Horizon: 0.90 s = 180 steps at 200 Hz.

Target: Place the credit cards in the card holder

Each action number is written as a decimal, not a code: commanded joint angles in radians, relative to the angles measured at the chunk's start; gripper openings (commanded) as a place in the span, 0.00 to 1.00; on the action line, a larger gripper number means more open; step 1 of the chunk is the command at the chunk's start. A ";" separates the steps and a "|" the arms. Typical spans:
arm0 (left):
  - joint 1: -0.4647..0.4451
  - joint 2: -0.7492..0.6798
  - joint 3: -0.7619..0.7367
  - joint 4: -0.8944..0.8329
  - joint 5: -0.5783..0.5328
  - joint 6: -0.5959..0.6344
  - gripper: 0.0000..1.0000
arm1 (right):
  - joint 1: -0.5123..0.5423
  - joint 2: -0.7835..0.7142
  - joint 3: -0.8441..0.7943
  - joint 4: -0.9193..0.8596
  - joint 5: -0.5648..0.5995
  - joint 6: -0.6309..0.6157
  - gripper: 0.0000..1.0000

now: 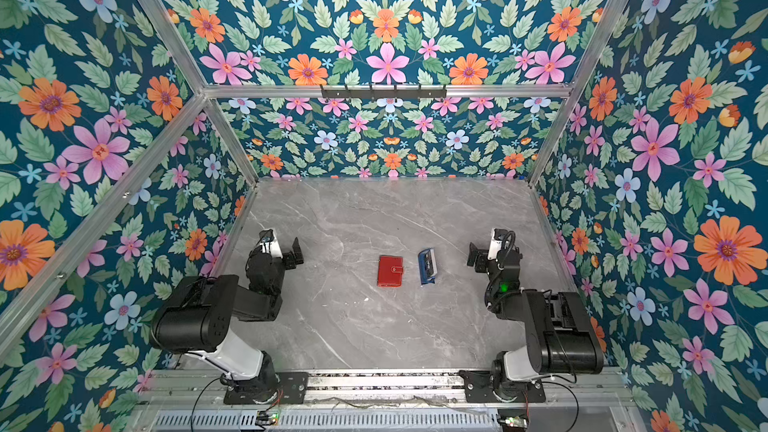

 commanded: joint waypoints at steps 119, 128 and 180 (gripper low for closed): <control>0.002 -0.004 0.002 0.010 0.004 0.010 1.00 | 0.001 -0.004 0.006 0.002 0.005 0.002 0.99; 0.001 -0.002 0.002 0.010 0.003 0.010 1.00 | 0.000 -0.004 0.005 0.001 0.005 0.002 0.99; 0.002 -0.004 -0.001 0.018 -0.003 0.011 1.00 | 0.000 -0.007 0.004 0.005 0.046 0.015 0.99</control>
